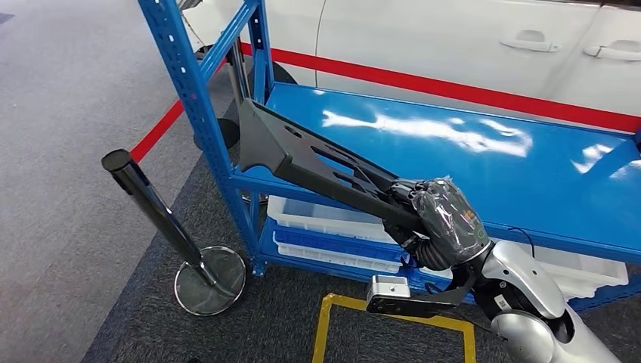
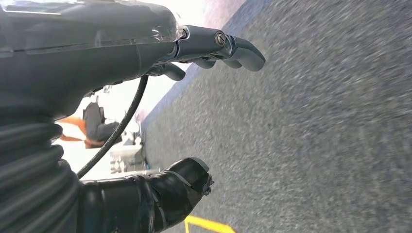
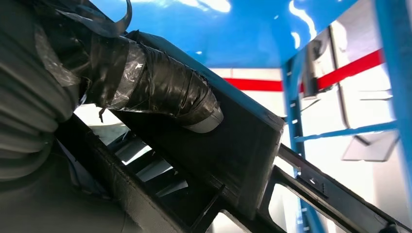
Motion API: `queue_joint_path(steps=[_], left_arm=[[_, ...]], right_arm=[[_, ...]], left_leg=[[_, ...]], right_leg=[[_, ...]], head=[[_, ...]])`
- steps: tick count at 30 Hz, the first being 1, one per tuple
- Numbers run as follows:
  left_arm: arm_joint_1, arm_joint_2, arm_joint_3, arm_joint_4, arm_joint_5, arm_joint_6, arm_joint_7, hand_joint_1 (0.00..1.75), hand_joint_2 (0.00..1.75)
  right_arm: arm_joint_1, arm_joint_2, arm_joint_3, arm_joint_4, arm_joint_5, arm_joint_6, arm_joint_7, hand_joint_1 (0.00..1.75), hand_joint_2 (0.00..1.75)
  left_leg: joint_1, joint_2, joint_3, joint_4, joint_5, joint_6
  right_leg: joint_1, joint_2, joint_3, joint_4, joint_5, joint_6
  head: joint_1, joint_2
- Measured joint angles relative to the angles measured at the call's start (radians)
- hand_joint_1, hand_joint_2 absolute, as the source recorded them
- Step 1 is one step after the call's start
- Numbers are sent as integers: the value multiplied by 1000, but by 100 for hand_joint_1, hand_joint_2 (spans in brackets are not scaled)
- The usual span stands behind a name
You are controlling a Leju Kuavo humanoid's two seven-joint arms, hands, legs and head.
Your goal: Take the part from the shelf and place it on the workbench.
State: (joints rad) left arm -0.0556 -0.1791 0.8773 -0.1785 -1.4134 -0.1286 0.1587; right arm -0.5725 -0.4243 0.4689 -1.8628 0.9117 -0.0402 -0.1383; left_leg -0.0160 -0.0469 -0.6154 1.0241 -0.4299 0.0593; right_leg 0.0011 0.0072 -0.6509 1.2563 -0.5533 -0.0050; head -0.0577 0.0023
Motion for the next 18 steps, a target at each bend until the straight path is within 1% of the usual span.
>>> queue_joint_path(steps=[1, 2, 3, 4, 5, 6, 7, 8, 9, 10, 11, 12, 13, 14, 15, 16, 17, 18], left_arm=[[0, -2, 0, 0, 0, -1, 0, 0, 175], [-1, -5, 0, 0, -1, -1, -1, 0, 175], [-2, -7, 0, 1, -2, -2, -1, 0, 175], [-2, -8, 0, 1, -2, -2, -2, 0, 175], [-2, -8, 0, 1, -3, -2, -3, 0, 175], [1, -7, 0, 1, -3, -3, -3, 0, 175], [2, -6, -1, 1, -3, -3, -3, 0, 175], [3, -6, -1, 1, -3, -3, -2, 0, 175], [2, -6, -1, 1, -3, -3, -2, 0, 175], [1, -6, -1, 1, -3, -2, -2, 0, 175], [0, -5, -1, 1, -3, -2, -2, 0, 175], [-1, -5, -1, 1, -3, -2, -2, 0, 175], [-2, -4, -1, 1, -3, -2, -2, 0, 175], [-2, -3, -1, 1, -3, -2, -2, 0, 175], [-2, -2, -1, 1, -4, -1, -2, 0, 175], [-3, -2, -1, 1, -4, -1, -2, 0, 175], [-6, -2, -1, 1, -4, 0, -2, 0, 175], [-7, -1, -1, 1, -4, 0, -3, 0, 175]], right_arm=[[-1, -2, 1, 0, 0, -1, -1, 175, 175], [-1, -4, 2, -1, 0, -2, -1, 175, 175], [-2, -7, 2, -2, 0, -4, -1, 175, 175], [-3, -11, 2, -2, 0, -7, -2, 175, 175], [-3, -13, 2, -2, 0, -10, -2, 175, 175], [-4, -15, 2, -2, 0, -11, -2, 175, 175], [-5, -15, 3, -2, 0, -12, -2, 175, 175], [-5, -15, 3, -2, 0, -13, -3, 175, 175], [-5, -15, 3, -2, 0, -13, -3, 175, 175], [-4, -15, 4, -2, 0, -14, -3, 175, 175], [-4, -15, 4, -2, 0, -14, -3, 175, 175], [-3, -15, 4, -2, 0, -14, -3, 175, 175], [-2, -15, 4, -1, 0, -14, -3, 175, 175], [-2, -16, 4, -1, 0, -14, -3, 175, 175], [-2, -16, 4, -1, 0, -14, -3, 175, 175], [-3, -16, 4, -1, 0, -14, -3, 175, 175], [-4, -16, 4, -1, 0, -14, -3, 175, 175], [-6, -16, 3, 0, 0, -14, -3, 175, 175]], left_leg=[[-2, -12, -9, 1, 9, 1], [-5, -23, -17, 1, 19, 0], [-3, -34, -24, 0, 29, -4], [3, -46, -29, -3, 39, -10], [7, -58, -33, -9, 50, -17], [9, -68, -35, -16, 60, -24], [8, -64, -39, -18, 59, -30], [6, -48, -47, -6, 40, -35], [6, -24, -59, 24, 3, -42], [10, 4, -75, 72, -45, -50], [19, 22, -91, 133, -88, -60], [28, 31, -102, 190, -112, -71], [38, 37, -104, 229, -112, -83], [47, 41, -94, 243, -90, -95], [57, 49, -67, 225, -59, -108], [66, 65, -25, 178, -39, -122], [68, 86, 21, 116, -38, -132], [66, 103, 56, 63, -50, -132]], right_leg=[[7, 20, 45, -67, 20, -20], [12, 40, 89, -137, 31, -37], [16, 58, 121, -193, 34, -48], [19, 68, 139, -227, 32, -55], [21, 64, 146, -245, 37, -56], [20, 52, 147, -259, 50, -57], [17, 38, 148, -275, 65, -58], [12, 23, 147, -291, 81, -58], [6, 7, 143, -304, 96, -55], [4, -7, 134, -308, 106, -50], [0, -22, 122, -307, 115, -45], [-4, -37, 109, -302, 121, -37], [-9, -51, 93, -294, 126, -30], [-15, -66, 76, -284, 132, -24], [-22, -79, 57, -271, 136, -16], [-27, -92, 39, -255, 139, -8], [-31, -103, 22, -239, 141, 1], [-32, -114, 10, -226, 143, 11]], head=[[-1, 0], [-4, 0], [-5, 0], [-6, 0], [-6, 0], [-4, 0], [-4, 0], [-5, 0], [-7, 0], [-9, 0], [-10, 0], [-11, 0], [-11, 0], [-11, 0], [-12, 0], [-14, 0], [-20, 0], [-26, 0]])
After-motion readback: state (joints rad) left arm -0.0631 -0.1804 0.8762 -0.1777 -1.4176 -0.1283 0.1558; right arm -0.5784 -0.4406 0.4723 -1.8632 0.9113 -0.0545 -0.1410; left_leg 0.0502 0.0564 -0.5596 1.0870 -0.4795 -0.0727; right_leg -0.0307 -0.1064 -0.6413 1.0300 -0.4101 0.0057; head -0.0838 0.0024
